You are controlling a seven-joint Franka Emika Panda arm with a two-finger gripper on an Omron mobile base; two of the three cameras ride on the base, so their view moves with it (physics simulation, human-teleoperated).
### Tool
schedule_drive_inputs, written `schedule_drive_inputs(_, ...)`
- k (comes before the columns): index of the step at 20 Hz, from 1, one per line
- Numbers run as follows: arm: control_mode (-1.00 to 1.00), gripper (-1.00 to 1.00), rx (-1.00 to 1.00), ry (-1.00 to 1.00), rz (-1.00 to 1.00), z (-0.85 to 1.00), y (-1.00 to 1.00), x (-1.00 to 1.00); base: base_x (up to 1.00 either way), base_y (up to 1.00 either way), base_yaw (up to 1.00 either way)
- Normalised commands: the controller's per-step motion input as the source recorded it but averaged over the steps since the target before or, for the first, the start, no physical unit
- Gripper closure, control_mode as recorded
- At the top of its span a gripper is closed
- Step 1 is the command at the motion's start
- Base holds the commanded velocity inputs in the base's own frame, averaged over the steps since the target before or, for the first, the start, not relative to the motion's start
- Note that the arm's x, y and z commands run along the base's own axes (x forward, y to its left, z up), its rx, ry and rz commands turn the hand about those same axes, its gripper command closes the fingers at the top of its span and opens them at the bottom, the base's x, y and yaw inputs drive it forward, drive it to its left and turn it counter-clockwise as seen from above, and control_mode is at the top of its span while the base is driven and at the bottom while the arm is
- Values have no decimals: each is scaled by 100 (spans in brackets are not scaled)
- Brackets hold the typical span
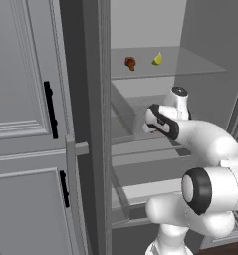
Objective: Place one lemon wedge and one chicken drumstick in each tupperware on the nearby counter, to pack two identical lunches.
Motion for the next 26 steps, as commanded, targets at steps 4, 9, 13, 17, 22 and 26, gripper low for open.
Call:
schedule_drive_inputs(4,-100,100,0,21,0,95,-19,-66,0,0,0)
schedule_drive_inputs(9,-100,100,0,15,-1,57,-12,-95,0,0,0)
schedule_drive_inputs(13,-100,100,0,11,-7,25,0,-99,0,0,0)
schedule_drive_inputs(17,-100,100,0,2,-11,9,1,-100,0,0,0)
schedule_drive_inputs(22,-100,100,0,0,-13,5,3,-78,0,0,0)
schedule_drive_inputs(26,-100,100,-2,0,-10,4,0,-32,0,0,0)
